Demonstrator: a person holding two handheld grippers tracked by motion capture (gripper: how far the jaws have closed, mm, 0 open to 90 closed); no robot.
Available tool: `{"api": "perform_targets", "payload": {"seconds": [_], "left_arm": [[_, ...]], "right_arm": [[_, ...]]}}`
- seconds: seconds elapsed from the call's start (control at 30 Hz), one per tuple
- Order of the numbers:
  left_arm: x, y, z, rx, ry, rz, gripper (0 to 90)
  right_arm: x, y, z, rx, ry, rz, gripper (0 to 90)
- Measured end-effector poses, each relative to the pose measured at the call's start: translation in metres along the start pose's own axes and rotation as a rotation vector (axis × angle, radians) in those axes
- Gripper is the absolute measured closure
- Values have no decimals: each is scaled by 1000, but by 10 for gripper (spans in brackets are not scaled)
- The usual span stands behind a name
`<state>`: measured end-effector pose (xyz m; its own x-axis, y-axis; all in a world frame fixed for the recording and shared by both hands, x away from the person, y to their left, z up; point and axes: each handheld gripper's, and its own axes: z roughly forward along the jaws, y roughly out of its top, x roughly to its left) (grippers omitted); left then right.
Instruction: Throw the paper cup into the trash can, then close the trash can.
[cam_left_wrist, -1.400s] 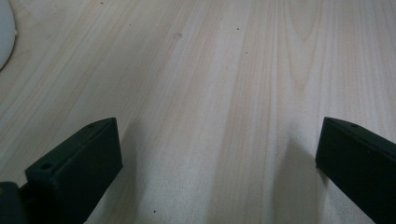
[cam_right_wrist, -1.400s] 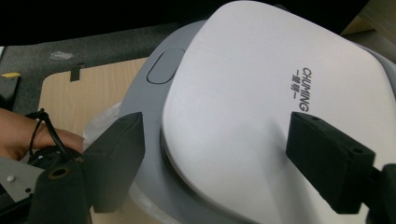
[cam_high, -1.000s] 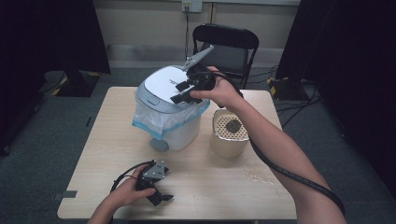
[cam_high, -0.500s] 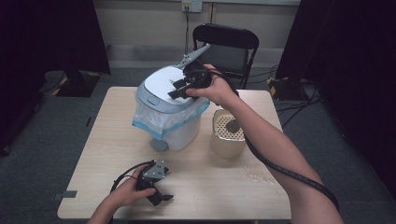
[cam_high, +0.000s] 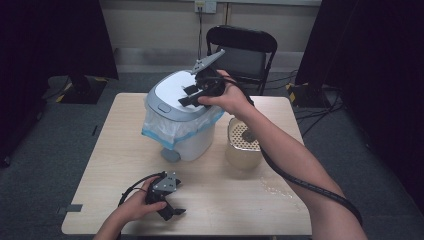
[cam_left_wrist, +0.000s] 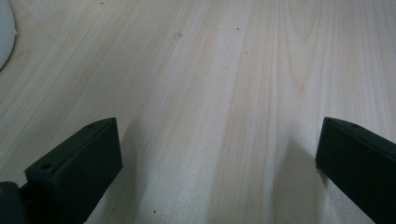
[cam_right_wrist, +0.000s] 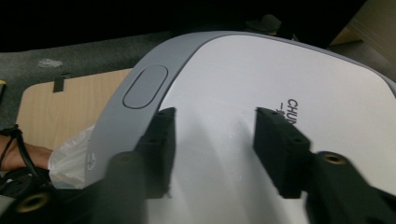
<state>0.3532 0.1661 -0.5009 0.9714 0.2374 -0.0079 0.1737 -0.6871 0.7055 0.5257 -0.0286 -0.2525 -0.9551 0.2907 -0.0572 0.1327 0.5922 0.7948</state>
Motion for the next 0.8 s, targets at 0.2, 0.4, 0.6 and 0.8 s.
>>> {"api": "perform_targets", "payload": {"seconds": [0.2,0.4,0.6,0.8], "left_arm": [[0,0,0,0,0,0,0],[0,0,0,1,0,0,0],[0,0,0,0,0,0,0],[0,0,0,0,0,0,0]], "right_arm": [[-4,-4,-3,0,-23,40,292],[-2,-4,-8,23,-25,30,246],[0,-4,-18,14,-29,34,212],[3,-6,-23,16,-27,39,197]]}}
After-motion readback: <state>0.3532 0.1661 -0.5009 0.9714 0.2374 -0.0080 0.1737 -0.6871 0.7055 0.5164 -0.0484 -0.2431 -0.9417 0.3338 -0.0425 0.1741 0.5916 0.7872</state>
